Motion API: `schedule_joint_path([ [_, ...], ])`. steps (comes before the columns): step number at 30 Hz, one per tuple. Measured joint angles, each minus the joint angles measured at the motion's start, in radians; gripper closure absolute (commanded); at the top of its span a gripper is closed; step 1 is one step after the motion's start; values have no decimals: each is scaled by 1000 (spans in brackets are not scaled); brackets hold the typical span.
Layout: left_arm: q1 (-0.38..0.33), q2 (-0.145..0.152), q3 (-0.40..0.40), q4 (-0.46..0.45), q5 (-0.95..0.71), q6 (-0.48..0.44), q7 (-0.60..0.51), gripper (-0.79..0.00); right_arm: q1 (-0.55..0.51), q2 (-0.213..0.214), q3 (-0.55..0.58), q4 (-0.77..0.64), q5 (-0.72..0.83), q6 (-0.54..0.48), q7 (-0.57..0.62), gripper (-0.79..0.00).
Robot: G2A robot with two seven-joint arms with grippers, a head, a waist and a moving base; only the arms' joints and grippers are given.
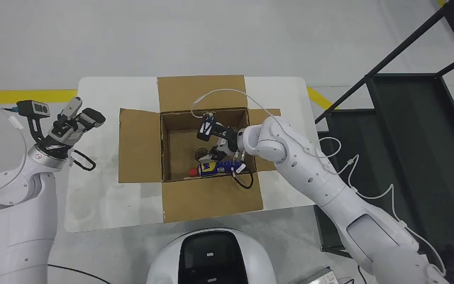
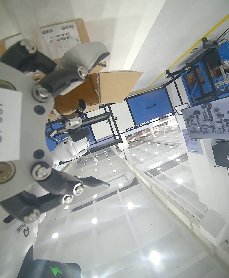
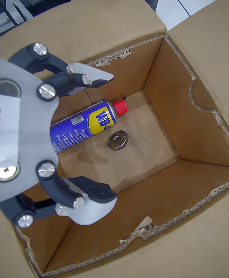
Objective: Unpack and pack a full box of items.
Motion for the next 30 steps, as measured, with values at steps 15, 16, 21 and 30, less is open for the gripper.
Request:
schedule_joint_path([
  [15, 0, 0, 0, 0, 0, 0, 0, -785, 0, 0, 0, 0, 0, 0, 0, -785],
  [16, 0, 0, 0, 0, 0, 0, 0, -785, 0, 0, 0, 0, 0, 0, 0, -785],
  [21, 0, 0, 0, 0, 0, 0, 0, -785, 0, 0, 0, 0, 0, 0, 0, -785],
  [30, 0, 0, 0, 0, 0, 0, 0, -785, 103, -33, -79, 122, 32, -212, -51, -785],
])
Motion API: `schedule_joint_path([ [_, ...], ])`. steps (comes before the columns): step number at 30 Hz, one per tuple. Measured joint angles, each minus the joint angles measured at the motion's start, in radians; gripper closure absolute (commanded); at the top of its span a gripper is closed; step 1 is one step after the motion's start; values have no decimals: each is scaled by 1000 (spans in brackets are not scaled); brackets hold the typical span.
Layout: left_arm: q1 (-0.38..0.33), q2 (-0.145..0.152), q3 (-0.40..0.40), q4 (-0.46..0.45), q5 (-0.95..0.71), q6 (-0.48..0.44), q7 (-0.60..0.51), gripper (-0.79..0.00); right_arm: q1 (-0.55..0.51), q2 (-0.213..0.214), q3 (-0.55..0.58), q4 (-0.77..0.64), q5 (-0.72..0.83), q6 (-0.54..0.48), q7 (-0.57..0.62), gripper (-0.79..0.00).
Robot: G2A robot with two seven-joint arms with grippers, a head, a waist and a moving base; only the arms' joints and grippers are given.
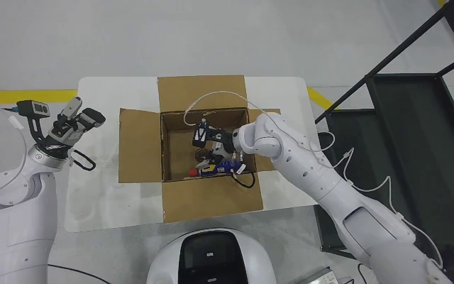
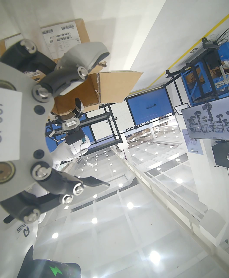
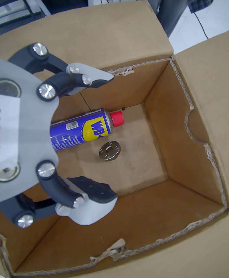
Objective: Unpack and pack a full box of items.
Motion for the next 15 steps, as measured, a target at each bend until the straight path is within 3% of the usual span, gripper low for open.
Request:
schedule_joint_path([
  [8, 0, 0, 0, 0, 0, 0, 0, -785, 158, -80, -129, 276, 11, -155, -93, -785],
  [15, 0, 0, 0, 0, 0, 0, 0, -785, 218, -156, -223, 445, -69, -131, -202, -785],
])
